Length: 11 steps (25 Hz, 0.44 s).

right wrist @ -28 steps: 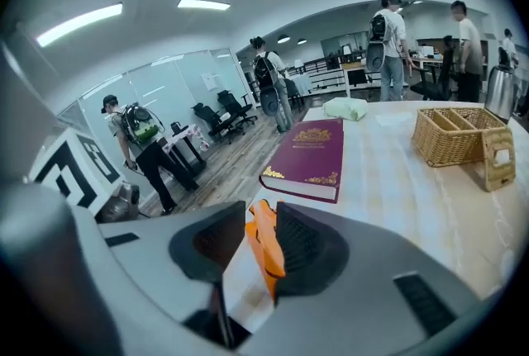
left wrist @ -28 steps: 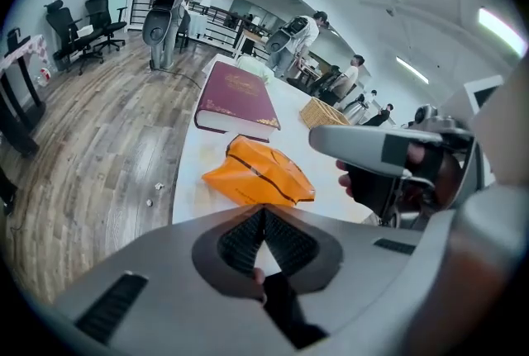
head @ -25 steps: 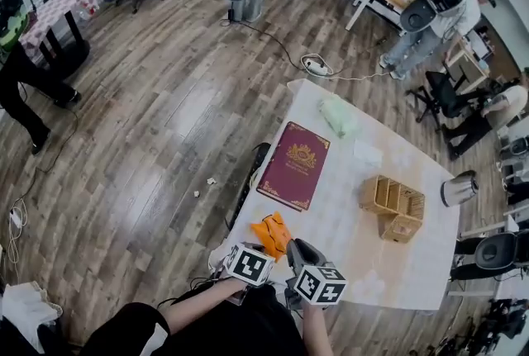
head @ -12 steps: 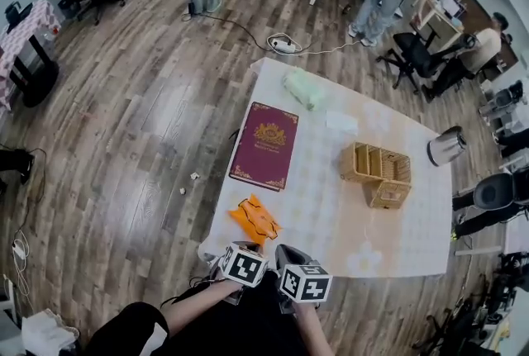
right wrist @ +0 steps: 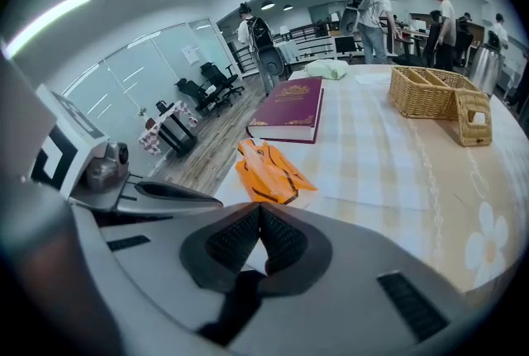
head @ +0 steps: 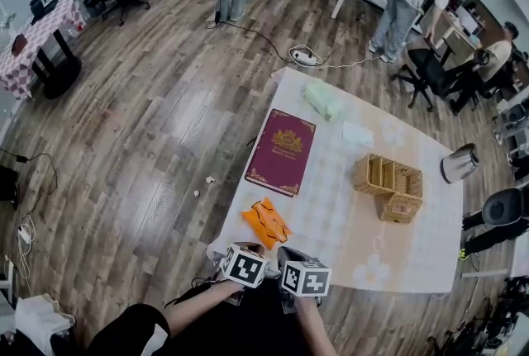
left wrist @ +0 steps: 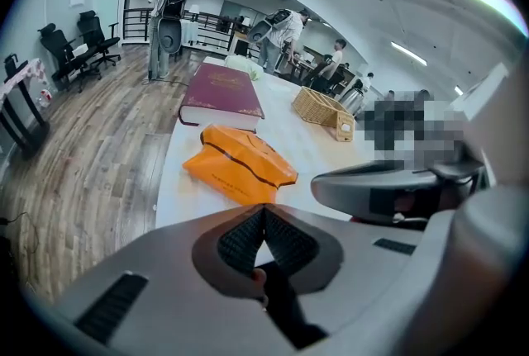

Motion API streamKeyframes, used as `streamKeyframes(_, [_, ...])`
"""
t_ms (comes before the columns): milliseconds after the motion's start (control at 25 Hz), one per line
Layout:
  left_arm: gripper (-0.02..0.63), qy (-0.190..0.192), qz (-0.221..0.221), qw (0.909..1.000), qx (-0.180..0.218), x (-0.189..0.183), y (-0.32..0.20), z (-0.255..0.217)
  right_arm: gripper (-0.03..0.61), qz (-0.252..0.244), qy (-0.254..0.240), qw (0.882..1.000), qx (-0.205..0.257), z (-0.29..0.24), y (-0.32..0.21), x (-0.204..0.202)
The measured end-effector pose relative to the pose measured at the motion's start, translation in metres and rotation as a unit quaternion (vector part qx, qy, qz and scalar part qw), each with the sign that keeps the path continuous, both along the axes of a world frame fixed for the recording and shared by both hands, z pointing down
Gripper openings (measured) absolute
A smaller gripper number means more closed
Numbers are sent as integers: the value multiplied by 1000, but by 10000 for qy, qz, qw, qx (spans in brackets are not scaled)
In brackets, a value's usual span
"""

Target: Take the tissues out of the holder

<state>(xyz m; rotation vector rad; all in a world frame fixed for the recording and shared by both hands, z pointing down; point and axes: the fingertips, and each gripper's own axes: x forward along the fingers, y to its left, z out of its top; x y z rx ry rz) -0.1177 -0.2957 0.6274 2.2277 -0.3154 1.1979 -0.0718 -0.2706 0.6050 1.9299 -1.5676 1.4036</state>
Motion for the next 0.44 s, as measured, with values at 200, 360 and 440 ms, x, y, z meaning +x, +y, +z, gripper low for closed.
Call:
streamKeyframes(200, [6,-8,-140,9999,37,-1,-2,-1,14,-110,4,9999,-46,1,1,3])
streamKeyframes(360, [6,2,-103,9999,9,6,2,2,14,-76,-8,9999,-67,4,6,11])
streamKeyframes(440, [6,7,-71,10000,14,11,3,3,14,-59,-22,9999,-78,6,8,15])
